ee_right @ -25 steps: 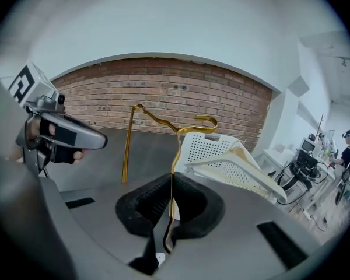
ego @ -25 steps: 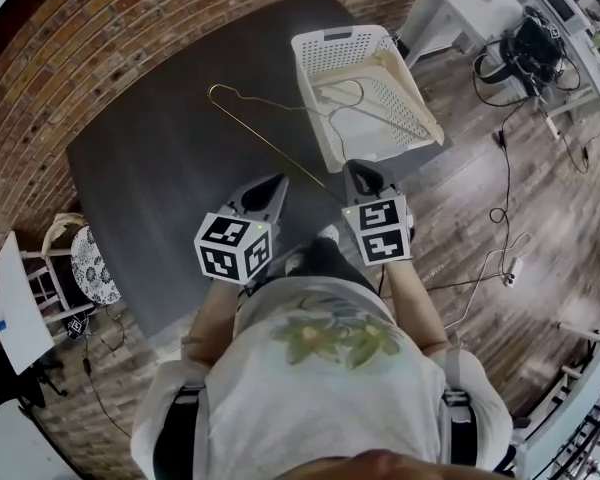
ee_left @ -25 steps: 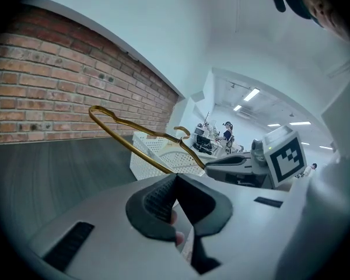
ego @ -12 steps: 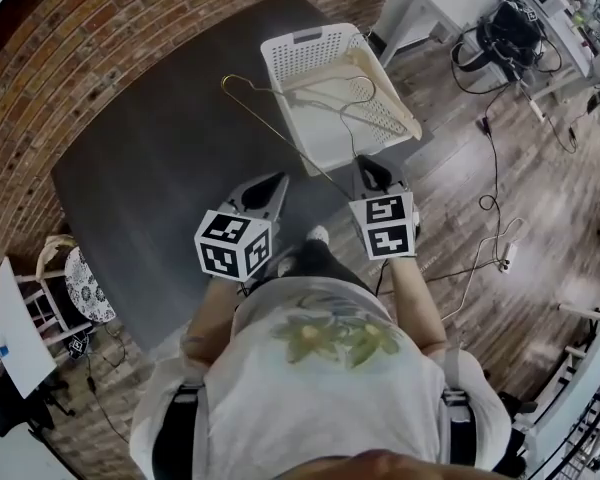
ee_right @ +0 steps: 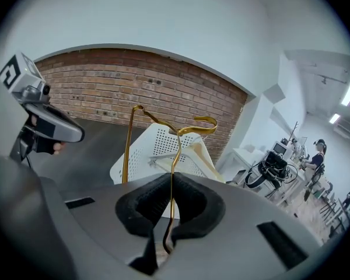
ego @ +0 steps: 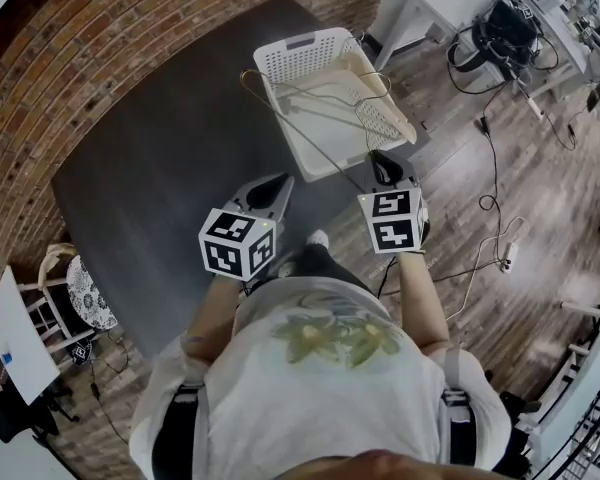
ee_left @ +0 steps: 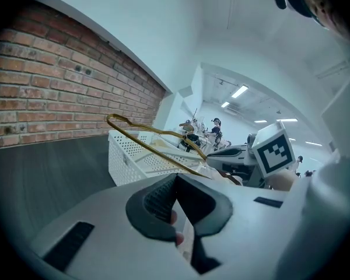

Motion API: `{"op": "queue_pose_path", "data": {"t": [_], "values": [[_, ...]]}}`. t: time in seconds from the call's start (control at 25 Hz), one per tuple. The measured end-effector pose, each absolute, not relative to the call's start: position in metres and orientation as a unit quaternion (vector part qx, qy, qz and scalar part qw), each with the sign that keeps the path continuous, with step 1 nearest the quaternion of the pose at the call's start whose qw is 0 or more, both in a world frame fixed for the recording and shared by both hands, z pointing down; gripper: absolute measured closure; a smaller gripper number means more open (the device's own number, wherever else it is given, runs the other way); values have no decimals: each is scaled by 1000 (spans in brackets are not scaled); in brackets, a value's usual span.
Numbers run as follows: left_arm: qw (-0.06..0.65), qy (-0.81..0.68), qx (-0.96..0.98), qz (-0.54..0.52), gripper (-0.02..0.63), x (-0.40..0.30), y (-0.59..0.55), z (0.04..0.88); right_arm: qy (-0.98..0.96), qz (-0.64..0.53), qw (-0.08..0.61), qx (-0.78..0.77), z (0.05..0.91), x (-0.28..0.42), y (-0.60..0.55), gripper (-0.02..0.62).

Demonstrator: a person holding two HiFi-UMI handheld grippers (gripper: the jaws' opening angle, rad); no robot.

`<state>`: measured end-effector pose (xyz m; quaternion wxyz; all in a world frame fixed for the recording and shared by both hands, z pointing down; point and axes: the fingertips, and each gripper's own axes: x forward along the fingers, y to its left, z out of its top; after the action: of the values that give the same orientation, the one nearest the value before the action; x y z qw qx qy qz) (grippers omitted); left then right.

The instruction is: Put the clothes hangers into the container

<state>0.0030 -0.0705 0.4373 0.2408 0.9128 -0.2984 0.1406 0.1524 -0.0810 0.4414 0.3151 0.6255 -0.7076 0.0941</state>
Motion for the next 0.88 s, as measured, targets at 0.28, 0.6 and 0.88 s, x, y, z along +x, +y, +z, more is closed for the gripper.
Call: {"op": "queue_pose_path", "data": {"t": [0.28, 0.6, 0.88], "values": [[240, -292, 914, 147, 577, 9, -73, 437, -689, 84, 338, 636, 440, 175, -89, 557], [239, -292, 914, 149, 577, 15, -81, 437, -664, 46, 391, 636, 438, 197, -103, 557], [240, -295, 913, 151, 577, 21, -89, 438, -654, 22, 425, 625, 440, 207, -117, 557]]}}
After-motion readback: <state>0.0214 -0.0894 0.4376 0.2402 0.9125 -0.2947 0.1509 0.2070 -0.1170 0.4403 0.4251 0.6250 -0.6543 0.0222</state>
